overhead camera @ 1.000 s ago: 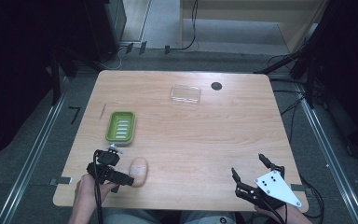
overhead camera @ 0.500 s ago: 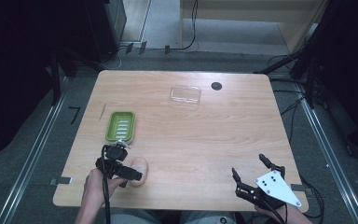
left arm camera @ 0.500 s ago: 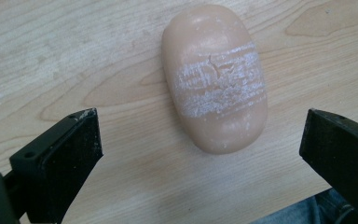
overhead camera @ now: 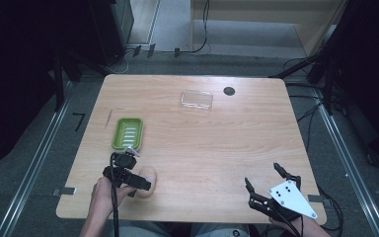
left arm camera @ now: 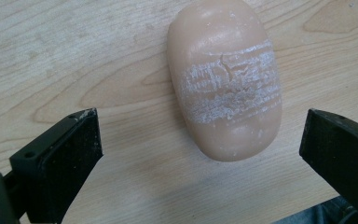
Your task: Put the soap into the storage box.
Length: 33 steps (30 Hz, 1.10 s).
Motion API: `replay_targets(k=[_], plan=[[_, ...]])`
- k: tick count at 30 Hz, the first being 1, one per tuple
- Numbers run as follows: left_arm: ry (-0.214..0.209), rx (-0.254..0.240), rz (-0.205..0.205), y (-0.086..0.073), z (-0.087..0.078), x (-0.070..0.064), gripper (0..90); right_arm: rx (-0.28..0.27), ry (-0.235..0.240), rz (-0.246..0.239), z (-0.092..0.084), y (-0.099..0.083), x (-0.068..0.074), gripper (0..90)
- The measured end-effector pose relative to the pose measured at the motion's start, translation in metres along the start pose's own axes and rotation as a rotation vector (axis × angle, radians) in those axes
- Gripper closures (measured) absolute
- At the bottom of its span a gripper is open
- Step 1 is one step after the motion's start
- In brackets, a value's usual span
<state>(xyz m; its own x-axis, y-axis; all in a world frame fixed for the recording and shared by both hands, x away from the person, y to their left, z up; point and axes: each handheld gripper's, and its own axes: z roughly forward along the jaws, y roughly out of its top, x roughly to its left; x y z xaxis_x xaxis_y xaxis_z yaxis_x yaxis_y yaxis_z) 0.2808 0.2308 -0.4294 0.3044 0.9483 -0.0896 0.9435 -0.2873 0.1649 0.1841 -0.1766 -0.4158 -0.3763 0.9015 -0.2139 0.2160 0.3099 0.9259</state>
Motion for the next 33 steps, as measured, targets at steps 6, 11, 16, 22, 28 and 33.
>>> replay_targets(k=[6,11,16,22,28,33], plan=[[0.004,0.016,0.008,0.005,0.004,-0.003,0.0,0.0,0.0,-0.002,0.0,0.0,0.0,13.2],[0.003,0.025,0.02,0.01,0.007,-0.007,0.0,-0.001,0.001,-0.005,0.001,0.0,0.0,13.2],[-0.002,0.029,0.026,0.014,0.009,-0.011,0.0,0.0,0.003,-0.007,0.001,0.0,0.001,13.2],[0.006,0.037,0.032,0.019,0.013,-0.014,0.0,-0.001,0.0,-0.007,0.001,0.0,0.0,13.2],[-0.001,0.038,0.041,0.021,0.016,-0.017,0.0,0.0,0.0,-0.007,0.001,0.0,0.001,13.2],[-0.007,0.036,0.048,0.023,0.018,-0.021,2.0,-0.001,0.0,-0.008,0.0,0.0,0.001,13.2]])
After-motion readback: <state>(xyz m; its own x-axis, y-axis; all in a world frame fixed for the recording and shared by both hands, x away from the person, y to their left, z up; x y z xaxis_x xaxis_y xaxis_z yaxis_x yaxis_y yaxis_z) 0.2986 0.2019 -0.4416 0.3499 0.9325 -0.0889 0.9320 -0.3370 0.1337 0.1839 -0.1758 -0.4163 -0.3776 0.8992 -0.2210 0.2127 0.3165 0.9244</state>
